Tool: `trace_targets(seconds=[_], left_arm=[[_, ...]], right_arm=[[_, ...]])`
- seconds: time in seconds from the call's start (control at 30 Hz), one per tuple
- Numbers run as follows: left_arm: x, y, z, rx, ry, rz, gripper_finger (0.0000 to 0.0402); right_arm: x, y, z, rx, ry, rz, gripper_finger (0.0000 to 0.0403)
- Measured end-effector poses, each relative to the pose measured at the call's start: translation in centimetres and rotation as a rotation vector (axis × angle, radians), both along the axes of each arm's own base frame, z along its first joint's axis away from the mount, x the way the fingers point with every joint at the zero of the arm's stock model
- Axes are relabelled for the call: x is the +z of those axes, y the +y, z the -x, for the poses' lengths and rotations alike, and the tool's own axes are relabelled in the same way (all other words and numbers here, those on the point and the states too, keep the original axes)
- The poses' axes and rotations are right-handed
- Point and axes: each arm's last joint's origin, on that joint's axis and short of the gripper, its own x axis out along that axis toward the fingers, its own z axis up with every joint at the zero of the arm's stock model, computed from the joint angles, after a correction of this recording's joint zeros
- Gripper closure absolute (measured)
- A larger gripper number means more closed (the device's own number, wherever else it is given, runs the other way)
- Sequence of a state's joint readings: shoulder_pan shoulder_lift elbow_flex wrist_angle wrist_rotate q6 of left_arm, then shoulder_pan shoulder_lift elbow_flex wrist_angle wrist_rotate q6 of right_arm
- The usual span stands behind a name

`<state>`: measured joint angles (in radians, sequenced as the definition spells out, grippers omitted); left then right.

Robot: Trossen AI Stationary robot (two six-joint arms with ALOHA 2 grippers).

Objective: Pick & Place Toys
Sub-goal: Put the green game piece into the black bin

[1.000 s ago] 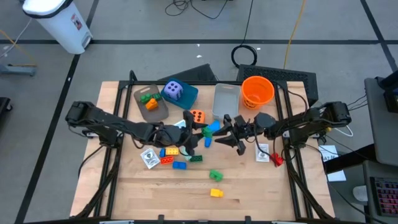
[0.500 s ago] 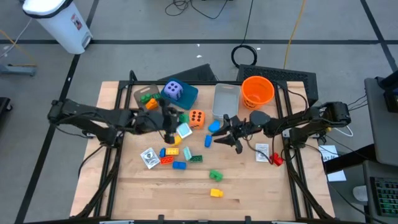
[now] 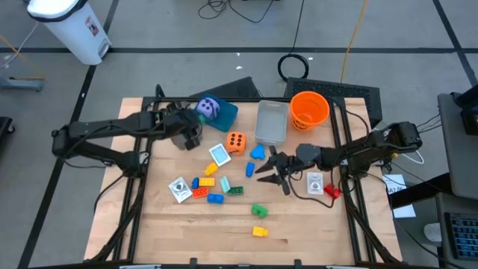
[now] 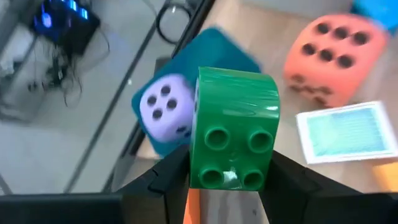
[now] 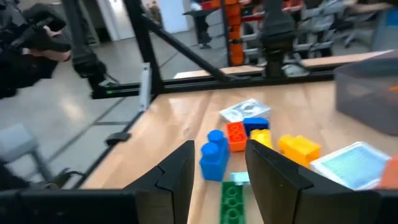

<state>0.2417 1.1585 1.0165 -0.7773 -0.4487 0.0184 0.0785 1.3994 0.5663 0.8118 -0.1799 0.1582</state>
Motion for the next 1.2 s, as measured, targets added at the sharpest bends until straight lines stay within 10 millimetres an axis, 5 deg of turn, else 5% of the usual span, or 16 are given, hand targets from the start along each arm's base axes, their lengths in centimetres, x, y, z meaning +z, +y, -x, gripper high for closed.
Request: trace_targets(seconds=[0.4,0.6,0.87,1.2], left_arm=[[-5.9,5.4,2.7,0.182,-0.058,0.199,0.0246],[-7.7,6.4,4.1,0.221,-0.053,0.267,0.0225],[-9.3,7.2,5.3,0.241,-0.044,0.304,0.0247],[-11.8,8.0,4.7,0.207,0.041,0.399,0.0237]], right_arm=[[0.0,0.6,0.0,-0.023,0.000,0.012,0.0270],[0.0,0.6,0.0,-0.023,-0.001,0.012,0.0267],[0.0,0.6,0.0,-0.024,-0.001,0.012,0.0266],[0.0,0.6,0.0,-0.024,-0.001,0.012,0.0266]])
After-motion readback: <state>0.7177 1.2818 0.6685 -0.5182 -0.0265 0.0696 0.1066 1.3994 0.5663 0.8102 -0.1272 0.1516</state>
